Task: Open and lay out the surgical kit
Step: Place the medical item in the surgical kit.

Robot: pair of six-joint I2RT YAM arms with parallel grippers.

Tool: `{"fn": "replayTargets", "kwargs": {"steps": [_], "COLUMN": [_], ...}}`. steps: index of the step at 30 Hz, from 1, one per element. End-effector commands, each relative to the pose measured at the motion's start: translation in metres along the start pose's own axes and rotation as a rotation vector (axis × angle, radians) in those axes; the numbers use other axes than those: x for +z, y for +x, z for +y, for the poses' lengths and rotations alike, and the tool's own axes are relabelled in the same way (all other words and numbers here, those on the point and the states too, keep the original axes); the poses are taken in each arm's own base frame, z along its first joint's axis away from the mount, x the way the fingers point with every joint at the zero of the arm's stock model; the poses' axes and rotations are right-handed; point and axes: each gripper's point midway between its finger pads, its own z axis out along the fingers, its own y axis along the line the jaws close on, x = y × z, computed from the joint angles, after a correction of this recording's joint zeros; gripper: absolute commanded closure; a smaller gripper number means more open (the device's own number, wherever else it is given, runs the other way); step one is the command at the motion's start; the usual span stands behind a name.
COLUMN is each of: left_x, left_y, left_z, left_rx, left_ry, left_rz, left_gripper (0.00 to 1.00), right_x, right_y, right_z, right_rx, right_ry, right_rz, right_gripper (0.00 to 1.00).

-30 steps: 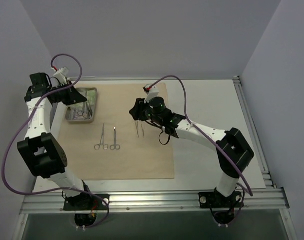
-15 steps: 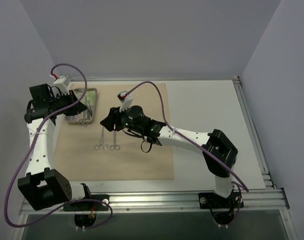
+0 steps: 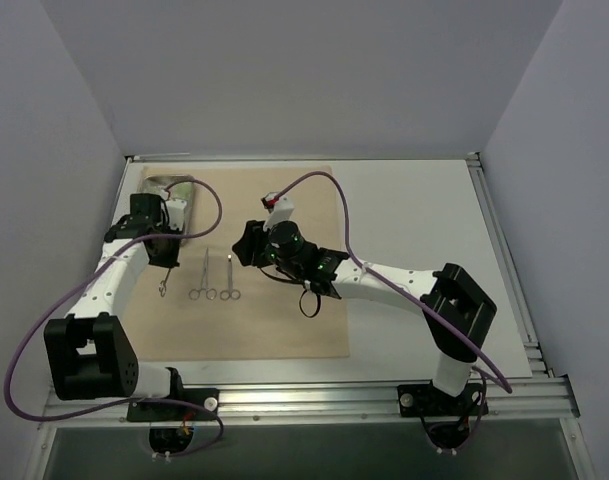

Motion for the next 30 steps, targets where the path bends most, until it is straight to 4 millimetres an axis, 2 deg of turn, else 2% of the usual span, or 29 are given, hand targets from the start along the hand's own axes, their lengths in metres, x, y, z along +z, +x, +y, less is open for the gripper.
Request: {"fn": "replayTargets", "kwargs": {"steps": [1,2,8,12,22,30], "left_x": [0.021,0.025,0.055,0.069,0.093,0.098], "left_y": [0.0,-0.003,0.002,-0.006,-0.01,-0.018], "left_z": [0.015,0.01,0.009,0.0,0.005,0.001], "left_rx": [0.075,0.102,0.132,0.148,0.138,0.147], "left_ry": [-0.134,-0.148,-0.193,-0.211,-0.268,-0.3], "left_rz": [0.047,0.057,0.115,0.101,0.113,0.089], "left_gripper": [0.98,0.98,0.98,0.98,0.98,0.98], "right_x": [-0.017,-0.019,-0.028,-0.03,-0.032,-0.032], "right_y": [-0.04,-0.043,-0.044,-0.048,-0.052,-0.05], "right_z": [-0.009,-0.016,-0.045,-0.061,-0.073,-0.076], "right_rx": [0.015,0.019,0.054,0.078,0.087,0.092], "right_ry": [0.044,0.061,0.112,0.139,0.166,0.173], "right_rz": [-0.105,-0.109,-0.12,-0.127,-0.129,-0.125], "right_gripper": [0.58,0.58,0.58,0.58,0.58,0.58]}}
